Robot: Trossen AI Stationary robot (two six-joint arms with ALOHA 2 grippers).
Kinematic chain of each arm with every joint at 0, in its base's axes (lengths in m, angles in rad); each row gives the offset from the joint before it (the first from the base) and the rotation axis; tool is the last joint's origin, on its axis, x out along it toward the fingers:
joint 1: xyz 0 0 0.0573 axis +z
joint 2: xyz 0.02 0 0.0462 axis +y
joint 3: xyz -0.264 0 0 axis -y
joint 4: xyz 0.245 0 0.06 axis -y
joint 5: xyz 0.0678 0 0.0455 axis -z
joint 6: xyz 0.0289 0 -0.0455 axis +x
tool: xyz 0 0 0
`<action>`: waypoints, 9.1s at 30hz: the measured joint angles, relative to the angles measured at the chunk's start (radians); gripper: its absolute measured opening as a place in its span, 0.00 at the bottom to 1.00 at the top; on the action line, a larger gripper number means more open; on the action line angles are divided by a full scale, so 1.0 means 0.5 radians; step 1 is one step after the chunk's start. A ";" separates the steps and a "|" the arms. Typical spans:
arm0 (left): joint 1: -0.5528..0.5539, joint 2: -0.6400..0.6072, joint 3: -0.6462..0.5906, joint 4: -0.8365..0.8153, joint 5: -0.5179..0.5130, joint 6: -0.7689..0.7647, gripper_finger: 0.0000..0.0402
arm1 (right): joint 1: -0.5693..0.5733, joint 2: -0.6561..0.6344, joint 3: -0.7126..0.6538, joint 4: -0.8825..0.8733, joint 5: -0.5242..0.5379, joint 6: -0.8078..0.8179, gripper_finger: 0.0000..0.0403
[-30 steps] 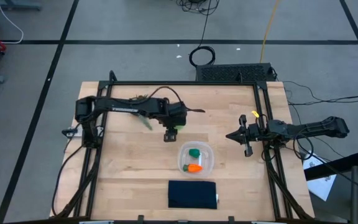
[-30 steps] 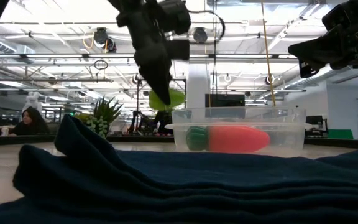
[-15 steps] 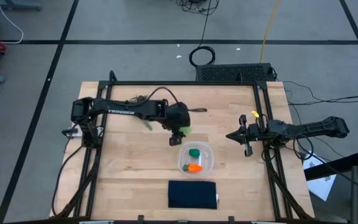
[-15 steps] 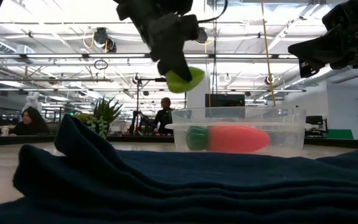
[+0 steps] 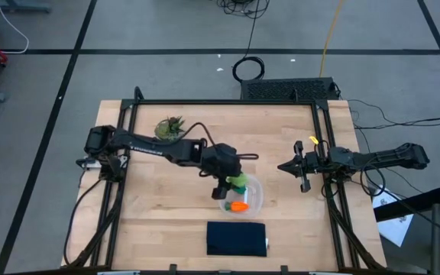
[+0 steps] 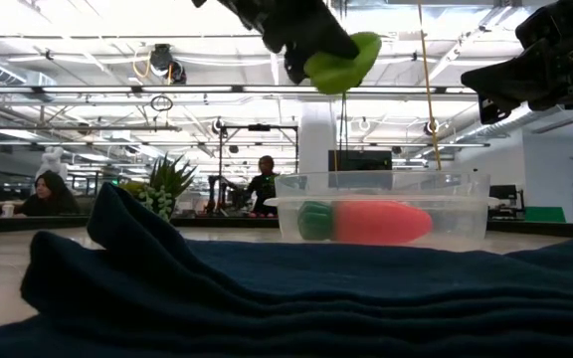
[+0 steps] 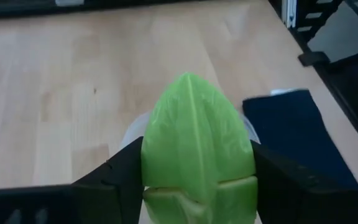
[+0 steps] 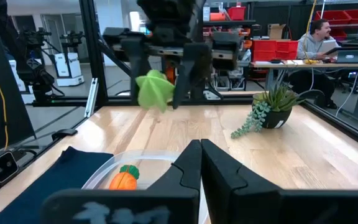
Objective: Pick and placing Produce into tupperware
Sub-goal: Put the green star fruit into the transparent bin, then return to Home Position
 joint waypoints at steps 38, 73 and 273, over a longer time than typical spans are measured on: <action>-0.025 0.621 0.074 0.625 0.218 -0.119 0.56 | 0.000 0.035 -0.001 -0.001 0.001 0.002 0.00; -0.057 0.774 0.075 0.724 0.294 0.266 0.59 | 0.000 0.044 0.000 -0.031 0.000 0.004 0.00; 0.121 -3.289 -2.693 0.604 -0.445 0.199 0.00 | 0.000 -0.028 -0.001 0.016 0.104 0.042 0.00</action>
